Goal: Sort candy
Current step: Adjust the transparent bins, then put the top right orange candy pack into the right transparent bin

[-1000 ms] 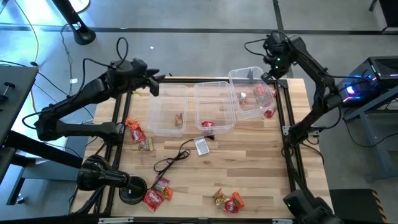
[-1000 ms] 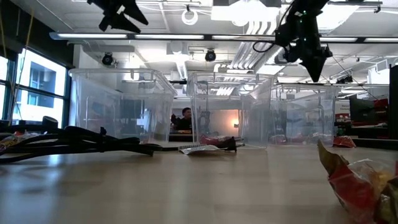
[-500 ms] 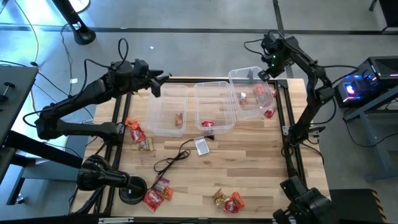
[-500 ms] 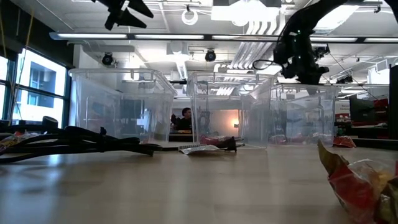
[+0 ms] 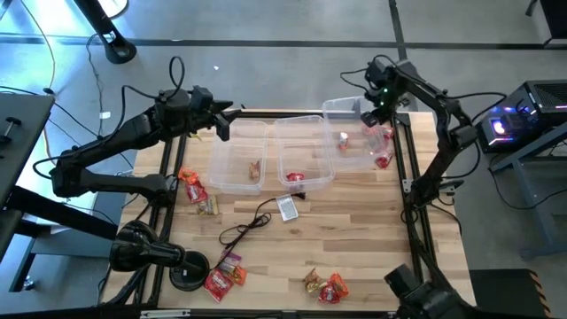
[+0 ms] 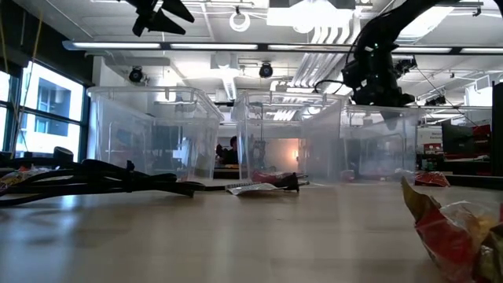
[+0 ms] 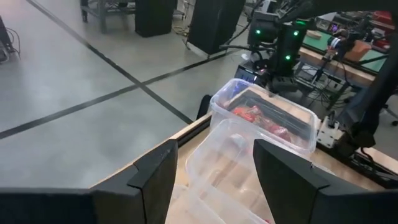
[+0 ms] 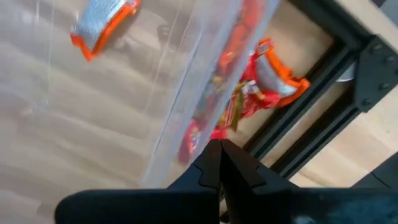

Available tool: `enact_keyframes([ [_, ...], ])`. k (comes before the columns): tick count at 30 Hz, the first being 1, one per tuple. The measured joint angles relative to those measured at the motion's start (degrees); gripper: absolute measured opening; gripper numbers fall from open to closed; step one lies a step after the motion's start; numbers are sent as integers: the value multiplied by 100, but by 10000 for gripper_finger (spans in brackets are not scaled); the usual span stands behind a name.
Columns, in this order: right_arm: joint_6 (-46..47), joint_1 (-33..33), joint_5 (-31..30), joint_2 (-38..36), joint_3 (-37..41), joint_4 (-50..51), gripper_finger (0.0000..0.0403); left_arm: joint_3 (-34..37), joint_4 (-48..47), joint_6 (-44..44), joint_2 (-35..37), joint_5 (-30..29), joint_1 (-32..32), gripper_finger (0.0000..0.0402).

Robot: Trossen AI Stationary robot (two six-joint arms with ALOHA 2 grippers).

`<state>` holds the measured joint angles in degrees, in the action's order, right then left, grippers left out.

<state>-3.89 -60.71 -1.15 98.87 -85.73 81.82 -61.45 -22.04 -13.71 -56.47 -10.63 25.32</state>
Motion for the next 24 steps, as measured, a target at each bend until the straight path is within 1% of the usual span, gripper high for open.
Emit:
enact_keyframes([
  [8, 515, 676, 151, 2, 2, 214, 0, 0, -109, 57, 0, -3, 2, 204],
  [14, 789, 1236, 598, 4, 3, 71, 0, 0, -152, 297, 0, -6, 2, 204],
  [16, 804, 1365, 483, 4, 4, 52, 0, 0, -190, 337, 0, -9, 16, 204],
  [19, 961, 1390, -152, 4, 2, 41, 0, 0, -277, 340, 0, -12, 24, 204],
  [21, 974, 1229, -375, -24, 2, 15, 0, 0, -324, 339, 0, -11, 24, 204],
  [24, 986, 895, -419, -108, -1, -170, 0, 0, -420, 332, 0, -11, 24, 204],
])
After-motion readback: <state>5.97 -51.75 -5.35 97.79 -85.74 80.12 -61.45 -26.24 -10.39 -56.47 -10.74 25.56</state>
